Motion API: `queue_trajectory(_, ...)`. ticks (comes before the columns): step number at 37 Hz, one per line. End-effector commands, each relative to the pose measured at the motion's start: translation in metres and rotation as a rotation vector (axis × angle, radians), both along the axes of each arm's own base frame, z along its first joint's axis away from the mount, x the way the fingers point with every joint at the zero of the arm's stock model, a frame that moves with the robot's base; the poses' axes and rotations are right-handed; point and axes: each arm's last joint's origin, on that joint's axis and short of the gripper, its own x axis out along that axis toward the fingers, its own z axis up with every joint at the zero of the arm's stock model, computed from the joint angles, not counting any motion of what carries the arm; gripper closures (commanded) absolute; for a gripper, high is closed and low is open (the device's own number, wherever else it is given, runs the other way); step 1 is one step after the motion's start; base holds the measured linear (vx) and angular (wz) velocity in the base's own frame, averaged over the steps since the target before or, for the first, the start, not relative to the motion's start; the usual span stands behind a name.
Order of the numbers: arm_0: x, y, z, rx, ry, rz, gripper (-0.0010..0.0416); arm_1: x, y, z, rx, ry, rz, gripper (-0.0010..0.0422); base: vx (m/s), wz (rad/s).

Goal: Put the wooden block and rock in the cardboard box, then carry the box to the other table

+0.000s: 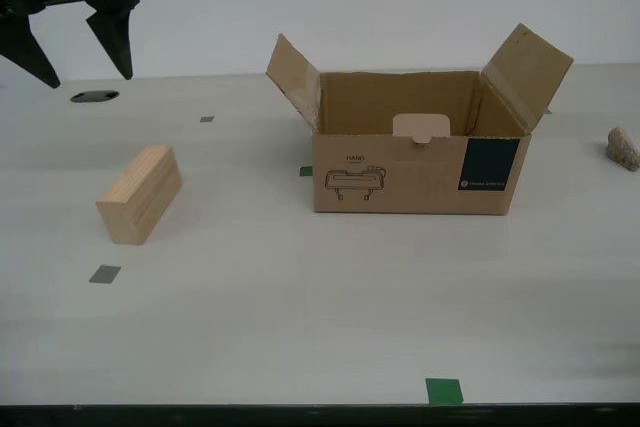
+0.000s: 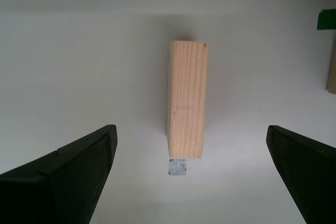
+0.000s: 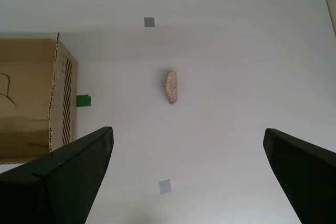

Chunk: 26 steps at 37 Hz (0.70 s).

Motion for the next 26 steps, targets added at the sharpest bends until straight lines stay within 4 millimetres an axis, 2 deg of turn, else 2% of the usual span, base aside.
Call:
queue_trajectory(1, 0.0, 0.0, 0.0, 0.001, 0.002, -0.003, 0.0007, 0.007, -0.006, -0.009, 0.005, 0.004, -0.026, 0.0023, 0.0, 0.0)
queue_trajectory(9, 0.0, 0.0, 0.0, 0.003, 0.004, -0.004, 0.0007, 0.018, -0.021, -0.038, 0.026, 0.076, -0.08, 0.0023, 0.0, 0.0)
queue_trajectory(15, -0.001, 0.0, 0.0, 0.007, 0.005, -0.01, 0.0006, 0.024, -0.026, -0.051, 0.029, 0.087, -0.095, 0.0023, 0.0, 0.0)
queue_trajectory(21, 0.003, -0.001, -0.003, 0.018, 0.028, -0.021, 0.0007, 0.025, -0.027, -0.051, 0.027, 0.071, -0.102, 0.0023, 0.0, 0.0)
queue_trajectory(26, 0.014, -0.003, -0.014, 0.036, 0.116, -0.024, 0.0007, 0.025, -0.027, -0.051, 0.027, 0.075, -0.103, 0.0023, 0.0, 0.0)
